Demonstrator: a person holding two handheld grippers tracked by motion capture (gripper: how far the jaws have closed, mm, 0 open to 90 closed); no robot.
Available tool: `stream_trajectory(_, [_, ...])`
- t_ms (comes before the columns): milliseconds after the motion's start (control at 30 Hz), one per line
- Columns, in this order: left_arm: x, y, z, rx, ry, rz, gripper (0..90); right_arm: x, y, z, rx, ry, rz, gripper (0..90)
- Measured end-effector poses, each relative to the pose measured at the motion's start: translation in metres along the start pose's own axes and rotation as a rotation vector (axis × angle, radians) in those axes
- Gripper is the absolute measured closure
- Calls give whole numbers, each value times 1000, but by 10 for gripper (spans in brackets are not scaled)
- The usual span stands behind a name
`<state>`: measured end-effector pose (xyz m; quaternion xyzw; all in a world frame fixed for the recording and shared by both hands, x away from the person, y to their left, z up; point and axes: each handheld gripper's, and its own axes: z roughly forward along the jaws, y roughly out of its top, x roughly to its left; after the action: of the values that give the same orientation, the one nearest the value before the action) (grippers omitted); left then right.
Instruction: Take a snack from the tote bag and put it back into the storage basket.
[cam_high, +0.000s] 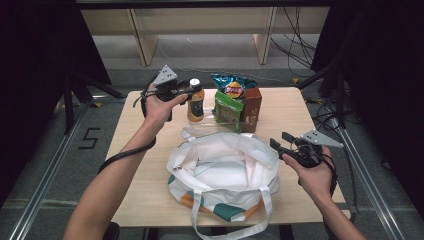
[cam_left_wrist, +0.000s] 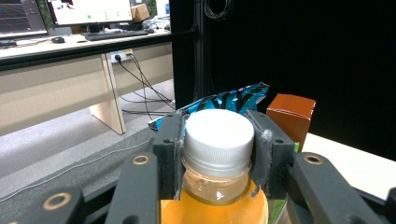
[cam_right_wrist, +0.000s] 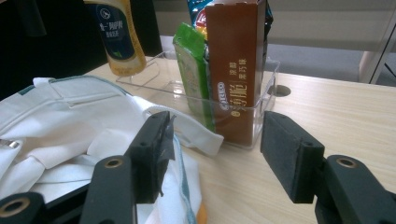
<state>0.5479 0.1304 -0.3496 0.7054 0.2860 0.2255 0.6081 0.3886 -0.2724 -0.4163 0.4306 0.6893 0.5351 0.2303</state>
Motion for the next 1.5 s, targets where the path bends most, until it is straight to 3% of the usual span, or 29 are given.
stream_trajectory(100, [0, -1, 2, 1, 0, 2, 586, 1, 0, -1, 11, -4, 11, 438])
stream_trajectory(167, [0, -1, 3, 6, 1, 14, 585, -1, 0, 0, 3, -5, -14, 437])
stream_trajectory(267, [0, -1, 5, 6, -2, 24, 585, 1, 0, -1, 11, -3, 10, 437])
stream_trajectory(400, [1, -1, 7, 7, -2, 30, 585, -2, 0, 0, -8, -2, -22, 437])
stream_trajectory(600, [2, -4, 9, 14, -1, 37, 585, 0, 0, 0, 4, 0, 7, 437])
stream_trajectory(667, [2, -4, 10, 14, -3, 38, 585, -1, 0, 0, 0, -3, -7, 438])
stream_trajectory(767, [3, -6, 11, 19, 8, 43, 585, -2, 0, 0, -3, -2, -18, 437])
stream_trajectory(833, [5, -6, 10, 19, 53, 56, 585, 0, 0, 0, 1, 3, 7, 437])
stream_trajectory(867, [5, -6, 10, 19, 53, 56, 585, 0, 0, 0, 1, 3, 7, 437])
stream_trajectory(967, [6, -7, 12, 19, 30, 66, 585, 0, 0, 0, 2, -3, 7, 437])
stream_trajectory(1000, [4, -8, 13, 22, -10, 42, 586, 0, 0, 0, 1, -3, 8, 437])
stream_trajectory(1100, [5, -8, 14, 25, -4, 52, 585, -2, 0, 1, -13, -5, -25, 437])
stream_trajectory(1300, [5, -8, 15, 25, -8, 48, 585, 0, 0, 0, 1, -1, 7, 438])
stream_trajectory(1500, [6, -9, 17, 26, -8, 51, 585, 0, 0, 0, 1, -1, 6, 437])
